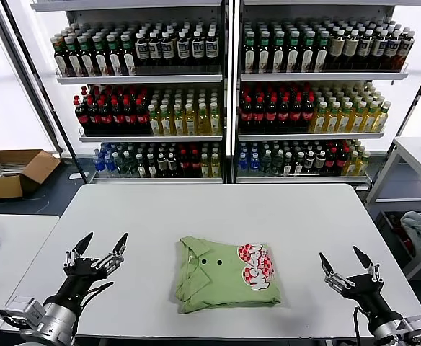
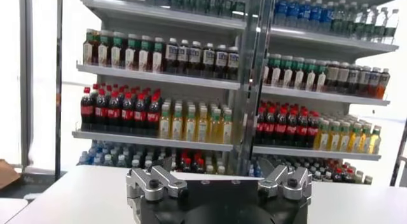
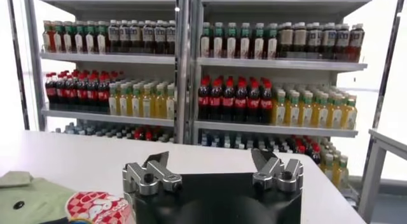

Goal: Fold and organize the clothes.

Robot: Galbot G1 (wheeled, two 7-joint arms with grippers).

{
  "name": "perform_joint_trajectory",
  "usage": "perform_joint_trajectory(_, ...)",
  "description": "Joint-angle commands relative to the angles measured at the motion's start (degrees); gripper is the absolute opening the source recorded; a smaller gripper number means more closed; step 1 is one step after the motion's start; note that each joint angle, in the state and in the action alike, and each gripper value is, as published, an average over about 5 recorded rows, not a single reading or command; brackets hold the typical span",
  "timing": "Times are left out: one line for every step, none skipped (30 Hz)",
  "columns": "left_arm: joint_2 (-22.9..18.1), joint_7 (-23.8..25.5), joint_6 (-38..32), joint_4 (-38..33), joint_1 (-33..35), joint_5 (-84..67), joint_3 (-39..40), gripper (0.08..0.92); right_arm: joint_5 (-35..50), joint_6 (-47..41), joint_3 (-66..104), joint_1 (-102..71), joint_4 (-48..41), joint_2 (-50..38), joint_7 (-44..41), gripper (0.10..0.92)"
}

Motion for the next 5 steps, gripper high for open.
perform_joint_trajectory(-0.5,-0.1,-1.2,-0.5,0.7,0.4,-0.3,0.823,0.2,1.0,0.4,-1.0,-0.7,0.4,-1.1,0.823)
perform_joint_trajectory(-0.6,0.0,-1.2,-0.4,0.8,0.4,-0.4,0.823,0.2,1.0,0.4,-1.0,-0.7,0.4,-1.1,0.823)
perform_joint_trajectory(-0.6,0.0,-1.3,-0.4,0.8,0.4,-0.6,0.823,0.3,1.0,0.4,-0.9,-0.7,0.5,-1.1,0.823)
perform_joint_trajectory(-0.6,0.1,-1.3,-0.4,0.9,0.4,-0.7,0.823,0.3,1.0,0.3,-0.8,-0.7,0.5,-1.1,0.823)
perform_joint_trajectory(-0.5,0.1,-1.3,-0.4,1.0,0.4,-0.8,0.823,0.3,1.0,0.3,-0.8,-0.7,0.6,-1.1,0.823)
